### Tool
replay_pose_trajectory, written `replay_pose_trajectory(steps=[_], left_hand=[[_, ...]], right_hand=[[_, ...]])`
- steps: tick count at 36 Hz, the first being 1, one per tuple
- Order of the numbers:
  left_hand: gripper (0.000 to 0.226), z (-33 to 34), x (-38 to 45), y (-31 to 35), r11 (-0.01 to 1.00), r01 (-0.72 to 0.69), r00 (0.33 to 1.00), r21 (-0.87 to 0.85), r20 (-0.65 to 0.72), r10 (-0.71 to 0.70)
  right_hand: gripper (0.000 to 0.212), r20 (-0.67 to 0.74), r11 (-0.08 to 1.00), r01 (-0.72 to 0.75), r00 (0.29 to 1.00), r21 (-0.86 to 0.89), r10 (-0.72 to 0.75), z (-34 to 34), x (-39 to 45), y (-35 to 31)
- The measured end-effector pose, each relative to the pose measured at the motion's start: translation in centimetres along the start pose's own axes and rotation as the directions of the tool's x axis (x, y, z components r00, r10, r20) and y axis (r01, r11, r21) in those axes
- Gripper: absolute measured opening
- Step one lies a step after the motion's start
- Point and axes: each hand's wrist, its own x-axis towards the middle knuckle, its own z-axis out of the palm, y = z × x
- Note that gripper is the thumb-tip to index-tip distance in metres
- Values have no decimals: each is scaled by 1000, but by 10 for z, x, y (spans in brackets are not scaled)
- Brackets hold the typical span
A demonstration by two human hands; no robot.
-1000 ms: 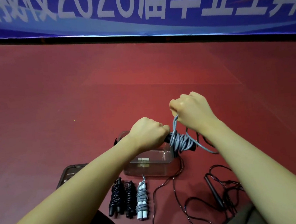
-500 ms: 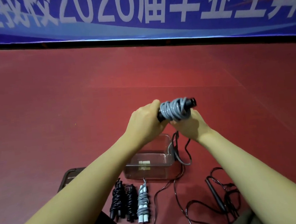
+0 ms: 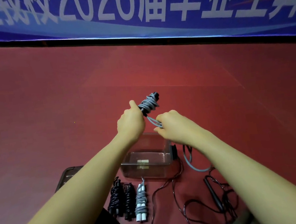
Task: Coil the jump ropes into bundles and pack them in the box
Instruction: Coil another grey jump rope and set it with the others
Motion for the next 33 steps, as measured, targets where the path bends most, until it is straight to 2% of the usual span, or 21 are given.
replay_pose_trajectory(steps=[3, 7, 12, 14, 16, 18, 20, 24, 26, 29, 33], left_hand=[[19, 6, 0, -8, 987, -32, 999, 156, 25, 28], [22, 11, -1, -12, 898, -185, 981, 399, 129, 145], [19, 12, -3, -12, 758, -422, 907, 497, 227, 356], [16, 11, 1, -15, 733, -485, 872, 477, 204, 445], [11, 7, 2, -15, 669, -597, 781, 443, 128, 612], [12, 3, 3, -17, 647, -611, 727, 456, 0, 687], [15, 4, 8, -21, 648, -581, 712, 491, -79, 698], [20, -4, 8, -20, 669, -523, 729, 528, -129, 672], [20, -5, 8, -19, 664, -531, 709, 526, -153, 688], [24, -3, 12, -20, 625, -592, 651, 509, -156, 743], [25, 1, 10, -19, 526, -678, 559, 513, -104, 823]], right_hand=[[25, -39, 997, 50, 998, -55, -52, -5, -3, -4], [22, -155, 978, 124, 977, -167, -150, -7, -2, -3], [28, -265, 946, 157, 935, -282, -234, -9, 0, 10], [29, -282, 960, 146, 936, -239, -212, -9, 1, 15], [28, -253, 977, 131, 952, -166, -171, -7, 3, 16], [26, -233, 989, 112, 963, -99, -133, -6, 4, 16], [23, -253, 995, 98, 962, -34, -103, -8, 5, 17], [16, -292, 980, 91, 956, 176, -36, -15, 2, 23], [16, -297, 973, 112, 954, 203, -48, -16, 0, 24], [15, -312, 965, 140, 948, 223, -65, -16, -3, 28], [28, -305, 941, 93, 952, 326, 12, -14, -3, 32]])
